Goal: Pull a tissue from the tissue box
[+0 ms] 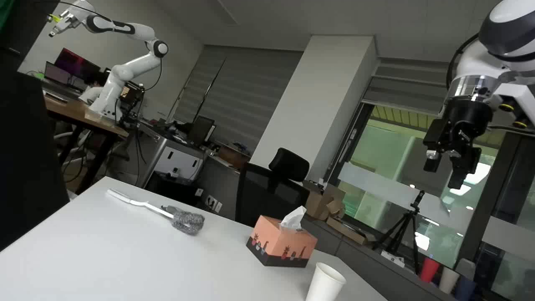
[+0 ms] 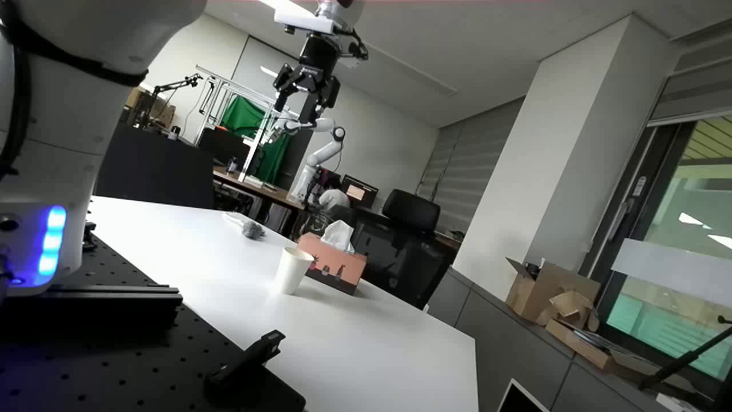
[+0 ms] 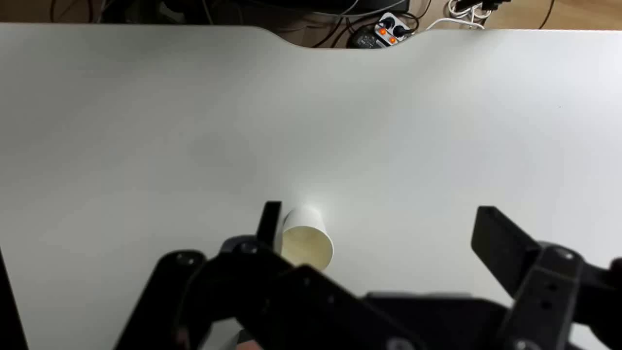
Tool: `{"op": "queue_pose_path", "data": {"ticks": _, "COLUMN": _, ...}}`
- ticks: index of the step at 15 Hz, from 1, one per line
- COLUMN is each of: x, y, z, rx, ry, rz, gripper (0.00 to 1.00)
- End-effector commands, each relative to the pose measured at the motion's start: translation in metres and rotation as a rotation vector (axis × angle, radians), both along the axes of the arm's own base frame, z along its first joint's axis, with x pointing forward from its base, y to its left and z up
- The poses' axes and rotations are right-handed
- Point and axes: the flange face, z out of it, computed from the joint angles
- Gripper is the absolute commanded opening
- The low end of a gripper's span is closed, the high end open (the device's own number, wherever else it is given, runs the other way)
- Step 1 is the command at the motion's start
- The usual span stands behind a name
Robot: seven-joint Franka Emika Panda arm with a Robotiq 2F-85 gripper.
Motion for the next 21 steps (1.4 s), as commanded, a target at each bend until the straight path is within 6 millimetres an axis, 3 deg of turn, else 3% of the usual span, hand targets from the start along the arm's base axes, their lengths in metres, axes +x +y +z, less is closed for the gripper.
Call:
{"op": "queue_pose_path", "data": {"ticks": 1, "x": 0.0, "y": 0.0, "z": 0.0, "rx": 0.0, "ry": 0.001, "rz": 0.0, "gripper": 1.0}}
{"op": "queue_pose_path", "data": {"ticks": 12, "x": 0.0, "y": 0.0, "z": 0.0, "rx": 0.0, "ry": 0.001, "rz": 0.0, "gripper": 1.0}}
{"op": "queue_pose_path", "data": {"ticks": 16, "x": 0.042, "y": -0.029, "z": -0.008, "rx": -0.011, "ry": -0.13, "rz": -0.119, "gripper": 1.0}}
{"op": "queue_pose_path", "data": {"ticks": 21, "x": 0.116, "y": -0.077, "z": -0.058, "rx": 0.008, "ry": -0.26, "rz": -0.28, "gripper": 1.0}}
